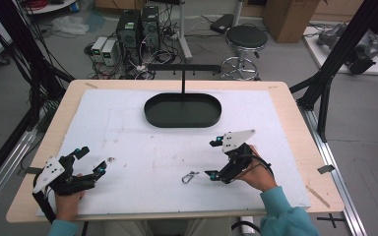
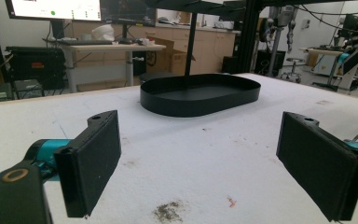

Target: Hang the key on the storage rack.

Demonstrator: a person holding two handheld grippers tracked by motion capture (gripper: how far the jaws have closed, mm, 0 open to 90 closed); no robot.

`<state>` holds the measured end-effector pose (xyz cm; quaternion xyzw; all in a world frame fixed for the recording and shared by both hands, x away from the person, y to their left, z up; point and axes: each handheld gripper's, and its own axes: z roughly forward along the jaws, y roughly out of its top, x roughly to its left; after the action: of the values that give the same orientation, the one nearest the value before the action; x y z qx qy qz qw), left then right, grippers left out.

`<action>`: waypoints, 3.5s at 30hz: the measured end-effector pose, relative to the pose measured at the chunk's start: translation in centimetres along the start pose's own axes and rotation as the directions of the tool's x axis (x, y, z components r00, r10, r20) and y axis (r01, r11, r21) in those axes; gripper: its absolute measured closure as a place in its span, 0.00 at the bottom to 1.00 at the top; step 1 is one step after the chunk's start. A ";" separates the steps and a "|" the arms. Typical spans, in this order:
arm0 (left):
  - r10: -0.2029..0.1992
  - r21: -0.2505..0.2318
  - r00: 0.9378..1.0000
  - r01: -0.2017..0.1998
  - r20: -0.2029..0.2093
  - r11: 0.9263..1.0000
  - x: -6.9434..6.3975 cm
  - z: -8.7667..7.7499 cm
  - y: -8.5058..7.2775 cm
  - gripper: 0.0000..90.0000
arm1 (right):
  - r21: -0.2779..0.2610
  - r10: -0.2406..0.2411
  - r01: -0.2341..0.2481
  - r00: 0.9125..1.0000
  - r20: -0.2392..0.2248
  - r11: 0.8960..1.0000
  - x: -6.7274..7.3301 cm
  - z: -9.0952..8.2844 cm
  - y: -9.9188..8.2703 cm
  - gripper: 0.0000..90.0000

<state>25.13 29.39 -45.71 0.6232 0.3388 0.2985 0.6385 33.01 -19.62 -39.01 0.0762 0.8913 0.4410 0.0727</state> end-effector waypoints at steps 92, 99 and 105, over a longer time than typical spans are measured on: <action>-0.004 0.002 1.000 0.004 -0.002 1.000 0.1 0.0 0.0 0.16 | 0.105 0.072 -0.060 0.991 -0.114 0.993 -1.6 2.8 0.9 0.99; -0.004 0.002 1.000 0.004 -0.002 1.000 0.1 0.0 0.0 0.16 | 0.060 0.091 -0.087 0.992 -0.082 0.994 -2.3 1.5 1.6 0.99; -0.007 0.001 1.000 0.007 -0.001 1.000 0.1 0.0 0.0 0.16 | 0.001 0.097 -0.097 0.994 -0.040 0.995 -3.8 -0.5 3.4 0.99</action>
<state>25.18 29.47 -45.70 0.6221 0.3414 0.2963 0.6392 36.86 -18.71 -35.74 0.1106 0.8877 0.4457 0.0331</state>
